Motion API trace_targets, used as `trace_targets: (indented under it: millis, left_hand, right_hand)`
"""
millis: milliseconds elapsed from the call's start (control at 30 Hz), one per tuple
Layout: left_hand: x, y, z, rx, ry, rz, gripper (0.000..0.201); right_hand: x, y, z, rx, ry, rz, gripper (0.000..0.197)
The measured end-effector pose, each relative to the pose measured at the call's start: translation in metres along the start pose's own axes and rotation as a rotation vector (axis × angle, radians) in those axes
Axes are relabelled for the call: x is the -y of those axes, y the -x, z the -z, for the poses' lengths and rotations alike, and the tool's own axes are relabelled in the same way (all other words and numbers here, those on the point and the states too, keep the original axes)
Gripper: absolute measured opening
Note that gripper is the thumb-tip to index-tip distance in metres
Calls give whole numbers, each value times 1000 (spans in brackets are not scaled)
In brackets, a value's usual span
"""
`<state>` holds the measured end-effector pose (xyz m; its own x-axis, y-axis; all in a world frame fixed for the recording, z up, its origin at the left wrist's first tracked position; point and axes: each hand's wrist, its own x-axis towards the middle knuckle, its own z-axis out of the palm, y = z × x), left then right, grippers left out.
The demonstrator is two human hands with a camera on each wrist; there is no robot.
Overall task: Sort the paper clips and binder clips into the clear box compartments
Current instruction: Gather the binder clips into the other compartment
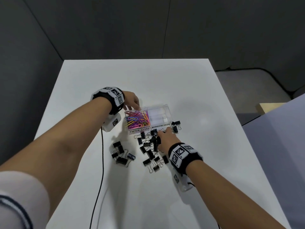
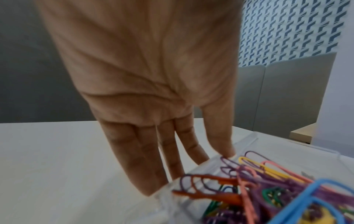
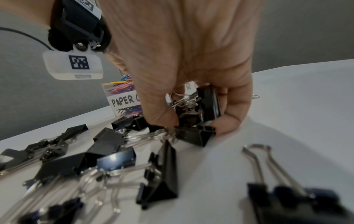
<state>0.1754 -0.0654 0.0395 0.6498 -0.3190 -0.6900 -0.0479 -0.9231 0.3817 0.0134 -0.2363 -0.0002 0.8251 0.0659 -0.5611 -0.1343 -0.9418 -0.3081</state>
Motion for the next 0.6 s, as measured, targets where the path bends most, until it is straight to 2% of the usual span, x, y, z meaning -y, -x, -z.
trace_targets:
  millis: [100, 233, 333, 400, 467, 600]
  left_hand:
    - [-2, 1, 0, -47, 9, -17, 7]
    - [-8, 2, 1, -64, 6, -47, 19]
    - [-10, 3, 2, -37, 18, -29, 8]
    - [-9, 1, 3, 8, 39, -10, 25]
    - [-5, -1, 2, 38, 51, 20, 30]
    - [2, -7, 2, 88, 109, 84, 11]
  right_hand:
    - [-1, 0, 0, 1, -3, 3, 45]
    - [-2, 0, 0, 2, -10, 5, 45]
    - [-1, -1, -1, 6, -14, 7, 44]
    - [-3, -2, -2, 4, -13, 8, 43]
    - [-4, -3, -4, 1, -12, 9, 43]
    - [-5, -5, -4, -5, -19, 17, 41]
